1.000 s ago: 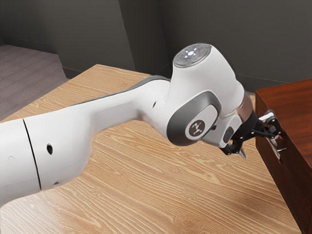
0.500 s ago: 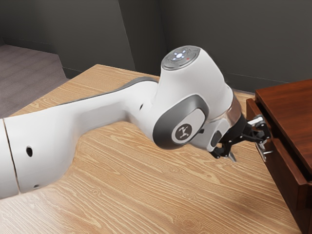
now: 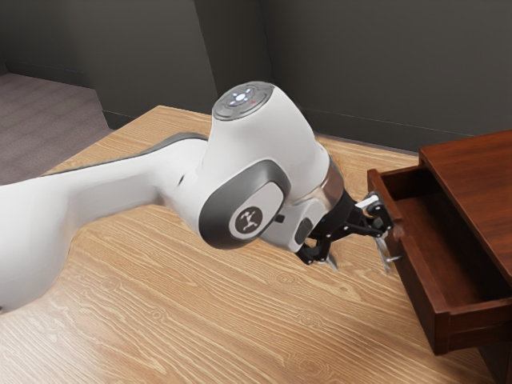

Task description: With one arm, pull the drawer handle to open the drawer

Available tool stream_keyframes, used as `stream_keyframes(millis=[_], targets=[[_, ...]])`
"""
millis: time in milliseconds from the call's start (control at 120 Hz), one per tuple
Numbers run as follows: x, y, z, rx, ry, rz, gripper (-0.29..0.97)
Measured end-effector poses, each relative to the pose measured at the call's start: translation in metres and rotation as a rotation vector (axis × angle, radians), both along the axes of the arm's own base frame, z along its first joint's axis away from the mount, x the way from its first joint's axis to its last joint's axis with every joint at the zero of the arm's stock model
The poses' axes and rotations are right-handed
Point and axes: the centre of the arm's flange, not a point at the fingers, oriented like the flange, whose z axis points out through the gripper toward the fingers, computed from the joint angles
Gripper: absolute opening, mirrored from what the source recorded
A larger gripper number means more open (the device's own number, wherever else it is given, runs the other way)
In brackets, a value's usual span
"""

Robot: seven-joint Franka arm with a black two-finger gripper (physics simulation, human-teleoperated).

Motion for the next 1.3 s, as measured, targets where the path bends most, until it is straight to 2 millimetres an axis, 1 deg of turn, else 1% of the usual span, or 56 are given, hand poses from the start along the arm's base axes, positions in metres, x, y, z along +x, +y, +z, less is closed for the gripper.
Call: stream_keyframes(millis=[58, 117, 192, 375, 492, 617, 708, 750, 842, 950, 1000, 1117, 1150, 1200, 1242, 1267, 1300], targets=[[-0.005, 0.007, -0.003, 0.002, 0.007, 0.009, 0.54], [-0.013, 0.014, -0.003, 0.01, 0.008, 0.011, 0.53], [-0.023, 0.021, -0.009, 0.021, 0.017, 0.013, 0.53], [-0.039, 0.033, -0.001, 0.026, 0.003, 0.017, 0.51], [-0.041, 0.038, 0.001, 0.002, 0.001, 0.01, 0.52], [-0.044, 0.039, -0.007, -0.001, 0.013, 0.002, 0.56], [-0.049, 0.042, -0.009, -0.002, 0.012, -0.004, 0.54], [-0.051, 0.048, -0.009, -0.009, 0.011, -0.001, 0.53], [-0.054, 0.069, -0.008, -0.022, 0.01, 0.023, 0.51], [-0.056, 0.078, -0.004, -0.031, 0.004, 0.03, 0.54], [-0.059, 0.082, 0.005, -0.048, -0.01, 0.03, 0.57], [-0.07, 0.099, 0.041, -0.111, -0.064, 0.031, 0.61], [-0.07, 0.106, 0.06, -0.127, -0.084, 0.046, 0.62], [-0.067, 0.12, 0.097, -0.142, -0.104, 0.091, 0.64], [-0.067, 0.139, 0.125, -0.153, -0.109, 0.146, 0.64], [-0.067, 0.151, 0.137, -0.159, -0.105, 0.184, 0.65], [-0.068, 0.173, 0.152, -0.162, -0.095, 0.255, 0.65]])
